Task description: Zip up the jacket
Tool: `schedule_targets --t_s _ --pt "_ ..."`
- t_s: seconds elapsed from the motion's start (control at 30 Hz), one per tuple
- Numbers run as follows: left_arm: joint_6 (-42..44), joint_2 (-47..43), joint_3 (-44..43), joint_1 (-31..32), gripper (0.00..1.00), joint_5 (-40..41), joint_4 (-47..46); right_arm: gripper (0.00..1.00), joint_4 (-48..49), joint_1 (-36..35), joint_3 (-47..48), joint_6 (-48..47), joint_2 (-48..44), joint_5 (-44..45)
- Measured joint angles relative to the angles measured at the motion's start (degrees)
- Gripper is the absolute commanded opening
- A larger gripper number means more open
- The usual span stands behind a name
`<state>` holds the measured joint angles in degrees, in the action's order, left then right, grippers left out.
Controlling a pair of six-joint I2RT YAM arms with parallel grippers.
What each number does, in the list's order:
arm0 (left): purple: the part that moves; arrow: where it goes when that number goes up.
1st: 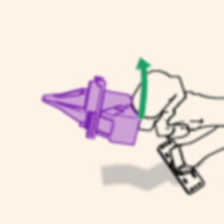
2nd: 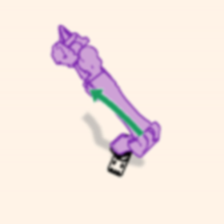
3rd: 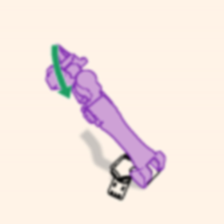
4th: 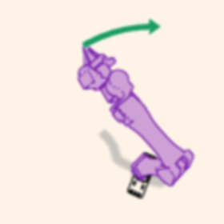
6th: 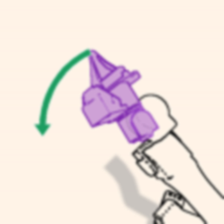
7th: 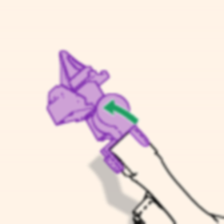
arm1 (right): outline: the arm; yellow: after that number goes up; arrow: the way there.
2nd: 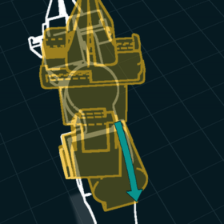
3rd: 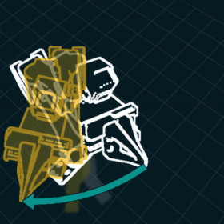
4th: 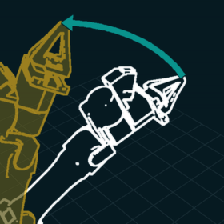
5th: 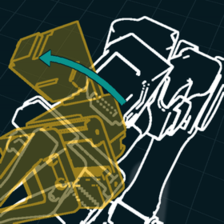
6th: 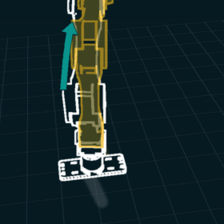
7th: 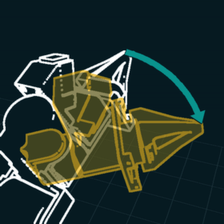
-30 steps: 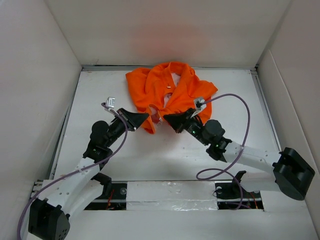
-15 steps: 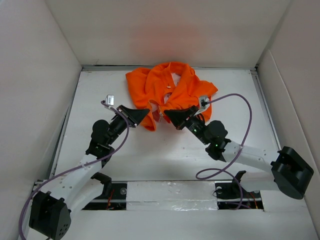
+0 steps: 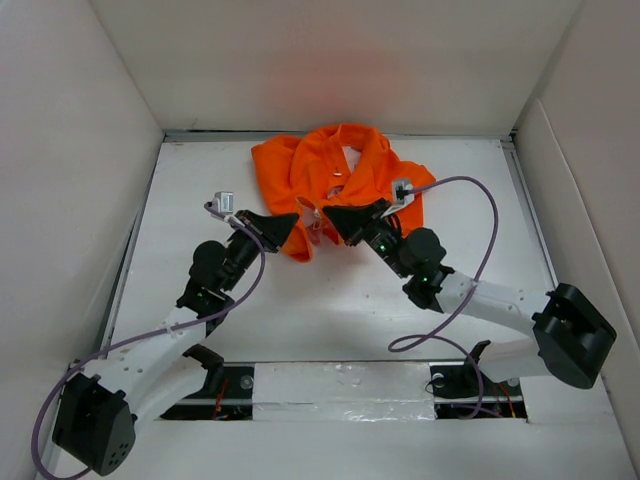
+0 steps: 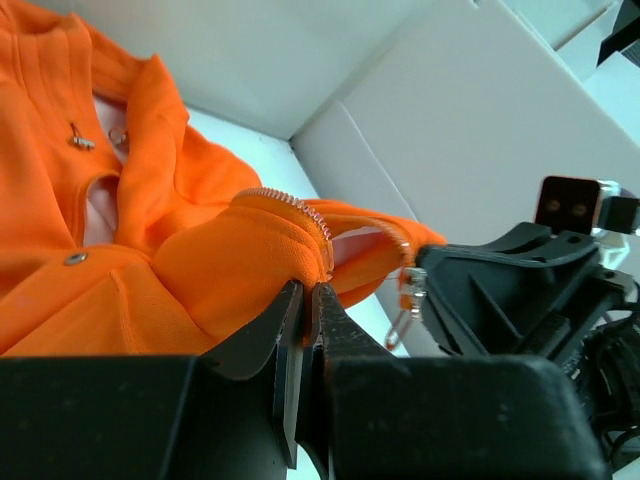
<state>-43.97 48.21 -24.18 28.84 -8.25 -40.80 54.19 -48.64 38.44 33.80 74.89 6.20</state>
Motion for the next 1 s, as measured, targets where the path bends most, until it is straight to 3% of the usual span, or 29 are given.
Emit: schedule_targets --t_s 0.67,1.0 --pt "6.47 5.79 -0.20 0.00 0.00 0.15 -16.04 0.00 -0.90 3.19 7.30 4.13 5.35 -0.92" --pt "7.65 5.81 -0.20 0.00 0.00 -2.71 -19.50 0.00 -0.44 3.19 7.39 6.73 8.13 -2.89"
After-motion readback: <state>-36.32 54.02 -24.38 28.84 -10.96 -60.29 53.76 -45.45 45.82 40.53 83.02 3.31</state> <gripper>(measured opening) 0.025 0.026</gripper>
